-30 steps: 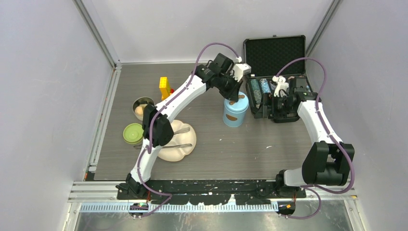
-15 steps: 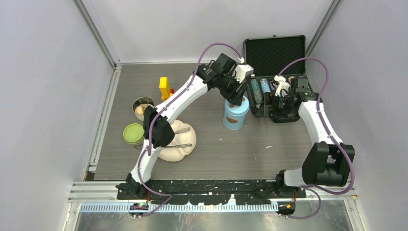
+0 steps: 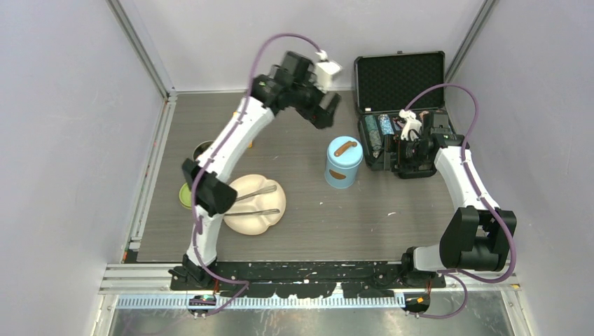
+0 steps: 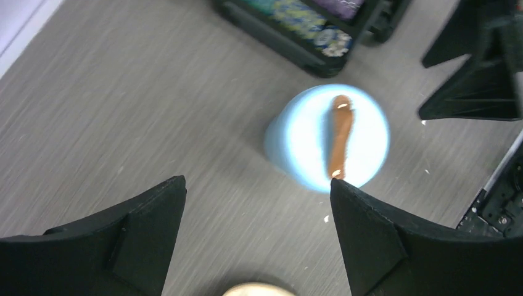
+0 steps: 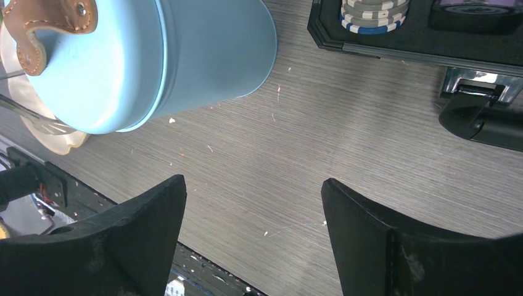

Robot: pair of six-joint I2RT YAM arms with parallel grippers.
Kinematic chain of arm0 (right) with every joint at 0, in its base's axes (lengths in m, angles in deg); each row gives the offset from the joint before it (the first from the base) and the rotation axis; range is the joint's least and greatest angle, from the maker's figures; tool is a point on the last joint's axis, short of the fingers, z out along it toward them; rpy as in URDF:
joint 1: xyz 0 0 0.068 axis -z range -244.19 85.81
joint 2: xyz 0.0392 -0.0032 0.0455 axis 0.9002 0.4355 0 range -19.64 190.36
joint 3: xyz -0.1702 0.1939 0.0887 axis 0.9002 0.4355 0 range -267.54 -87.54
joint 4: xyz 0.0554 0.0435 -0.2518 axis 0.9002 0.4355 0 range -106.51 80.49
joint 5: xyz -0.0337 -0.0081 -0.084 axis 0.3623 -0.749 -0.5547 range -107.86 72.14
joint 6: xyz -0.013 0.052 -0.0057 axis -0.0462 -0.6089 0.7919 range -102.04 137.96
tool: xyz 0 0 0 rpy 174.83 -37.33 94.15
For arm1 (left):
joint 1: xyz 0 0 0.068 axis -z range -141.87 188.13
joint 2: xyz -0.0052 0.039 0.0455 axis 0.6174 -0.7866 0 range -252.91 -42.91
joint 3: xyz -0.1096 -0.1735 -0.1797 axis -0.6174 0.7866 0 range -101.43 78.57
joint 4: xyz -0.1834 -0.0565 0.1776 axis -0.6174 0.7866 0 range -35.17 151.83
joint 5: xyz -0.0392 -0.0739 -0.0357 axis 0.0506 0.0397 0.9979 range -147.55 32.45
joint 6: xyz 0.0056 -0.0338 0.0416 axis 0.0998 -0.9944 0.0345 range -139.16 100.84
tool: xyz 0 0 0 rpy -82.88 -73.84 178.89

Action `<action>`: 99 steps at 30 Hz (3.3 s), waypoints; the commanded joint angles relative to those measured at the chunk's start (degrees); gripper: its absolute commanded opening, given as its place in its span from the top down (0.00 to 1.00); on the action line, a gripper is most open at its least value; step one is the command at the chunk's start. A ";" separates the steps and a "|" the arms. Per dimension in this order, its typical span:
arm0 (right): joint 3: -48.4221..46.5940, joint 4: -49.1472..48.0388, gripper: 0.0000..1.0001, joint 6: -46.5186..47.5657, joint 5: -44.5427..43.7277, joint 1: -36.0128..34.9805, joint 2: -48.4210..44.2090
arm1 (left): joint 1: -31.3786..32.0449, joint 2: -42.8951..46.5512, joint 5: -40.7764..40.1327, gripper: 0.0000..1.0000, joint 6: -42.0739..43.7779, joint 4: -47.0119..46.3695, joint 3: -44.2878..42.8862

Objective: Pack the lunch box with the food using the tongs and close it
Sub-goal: Move the packing box to the center of the board, then pick up the box lid from the center of the board.

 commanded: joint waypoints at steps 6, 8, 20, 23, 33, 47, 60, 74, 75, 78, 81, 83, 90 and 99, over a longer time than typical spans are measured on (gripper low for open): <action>-0.53 -1.59 0.15 1.28 1.44 0.17 -2.10 | -28.09 22.29 7.25 0.16 -2.62 -2.19 24.98; -0.47 -1.55 0.15 1.39 1.54 0.17 -1.95 | -34.95 26.52 8.48 0.18 -1.67 -3.30 31.47; -0.65 -1.55 0.15 1.23 2.79 0.17 -1.40 | -63.84 35.08 9.24 0.26 9.82 -5.16 56.52; -0.61 -1.42 0.15 1.33 2.73 0.17 -1.58 | -64.20 35.73 5.59 0.31 13.33 -8.58 62.40; -0.69 -0.46 0.15 2.23 3.69 0.17 -1.79 | -65.39 30.01 0.50 0.47 22.77 -17.30 72.07; -0.72 -0.49 0.15 2.28 3.66 0.22 -1.83 | -66.47 19.95 -0.89 0.56 25.99 -20.66 74.34; -2.08 0.65 0.15 2.98 4.98 0.18 -2.33 | -68.57 22.15 0.44 1.00 25.60 -18.24 72.10; -4.48 1.44 0.15 4.39 7.10 0.04 -3.95 | -69.81 31.71 6.24 1.00 24.94 -6.88 62.16; -5.11 1.44 0.15 4.91 7.53 -0.11 -4.07 | -69.66 32.36 7.47 1.00 23.99 -5.36 60.88; -7.66 1.40 0.15 6.99 8.23 -1.24 -4.57 | -67.51 33.87 10.23 1.00 22.22 -0.58 57.49; -10.89 1.27 0.15 10.39 8.00 -3.32 -5.59 | -63.31 36.15 11.86 1.00 20.55 2.94 55.74; -13.56 1.33 0.15 13.36 7.32 -5.54 -6.41 | -59.26 38.26 13.16 1.00 19.40 5.04 54.74; -25.72 8.79 0.13 33.11 -0.61 -17.91 -6.50 | -40.58 40.65 19.15 1.00 14.50 12.93 48.80; -29.88 4.53 0.15 45.30 5.88 -25.98 -14.08 | -22.92 39.48 27.15 1.00 10.29 17.95 44.37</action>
